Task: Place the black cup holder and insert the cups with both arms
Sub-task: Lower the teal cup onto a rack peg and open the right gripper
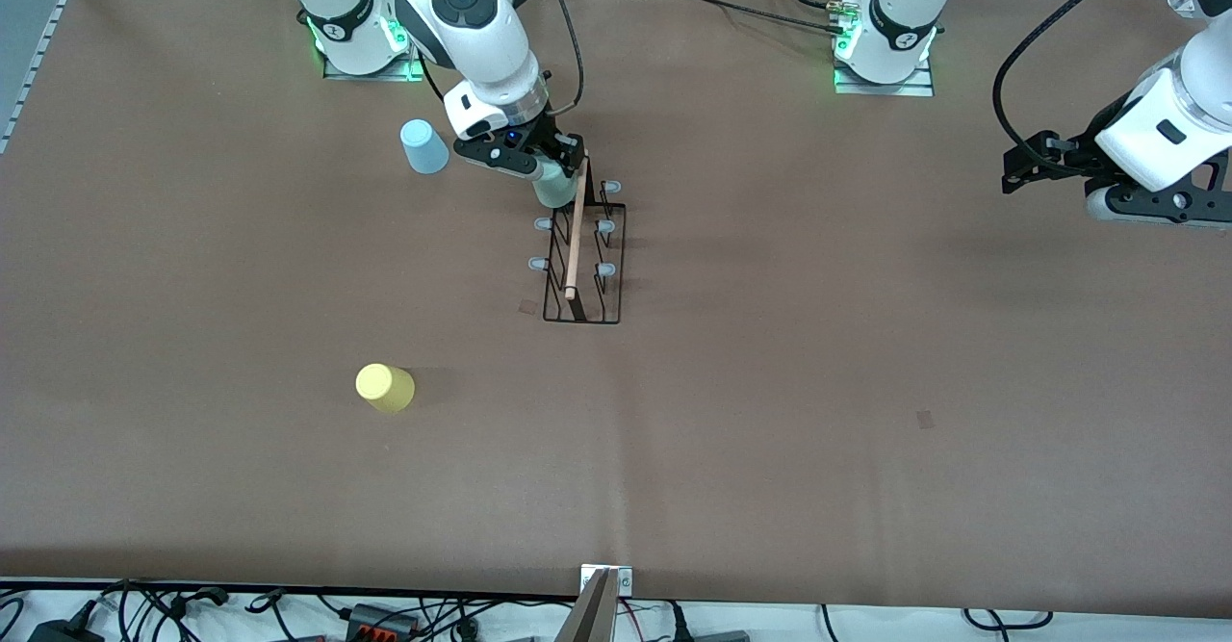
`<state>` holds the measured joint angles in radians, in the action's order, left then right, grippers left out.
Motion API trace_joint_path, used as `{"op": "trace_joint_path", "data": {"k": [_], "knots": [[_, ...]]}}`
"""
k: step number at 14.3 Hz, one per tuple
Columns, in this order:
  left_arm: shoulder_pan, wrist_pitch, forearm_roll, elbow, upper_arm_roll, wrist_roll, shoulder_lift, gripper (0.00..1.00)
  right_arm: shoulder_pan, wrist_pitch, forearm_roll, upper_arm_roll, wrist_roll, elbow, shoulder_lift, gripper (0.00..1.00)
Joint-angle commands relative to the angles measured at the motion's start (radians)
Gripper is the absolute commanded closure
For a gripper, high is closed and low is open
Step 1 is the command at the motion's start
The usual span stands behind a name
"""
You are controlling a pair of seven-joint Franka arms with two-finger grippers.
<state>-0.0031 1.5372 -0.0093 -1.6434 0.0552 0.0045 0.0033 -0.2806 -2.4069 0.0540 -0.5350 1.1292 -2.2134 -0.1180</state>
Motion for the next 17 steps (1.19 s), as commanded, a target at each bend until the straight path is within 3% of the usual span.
{"op": "trace_joint_path", "data": {"k": [1, 5, 7, 11, 14, 17], "knots": [[0.005, -0.035, -0.024, 0.013, 0.003, -0.008, -0.009, 0.00, 0.006, -0.017, -0.020, -0.005, 0.011, -0.008, -0.002, 0.00], [0.003, -0.028, -0.024, 0.014, 0.002, -0.008, -0.008, 0.00, 0.038, -0.008, -0.020, 0.004, -0.023, 0.003, 0.033, 0.00], [0.003, -0.028, -0.024, 0.016, 0.002, -0.008, -0.008, 0.00, 0.092, 0.034, -0.022, 0.019, -0.159, 0.006, 0.070, 0.00], [0.006, -0.028, -0.023, 0.040, 0.002, -0.008, -0.005, 0.00, 0.130, 0.086, -0.071, 0.229, -0.610, 0.021, 0.055, 0.00], [0.006, -0.026, -0.021, 0.040, 0.000, -0.008, -0.003, 0.00, 0.139, 0.084, -0.161, 0.345, -0.781, 0.115, -0.056, 0.00], [0.009, -0.026, -0.012, 0.039, 0.000, -0.008, -0.003, 0.00, 0.169, 0.077, -0.194, 0.372, -0.894, 0.283, -0.222, 0.00]]}}
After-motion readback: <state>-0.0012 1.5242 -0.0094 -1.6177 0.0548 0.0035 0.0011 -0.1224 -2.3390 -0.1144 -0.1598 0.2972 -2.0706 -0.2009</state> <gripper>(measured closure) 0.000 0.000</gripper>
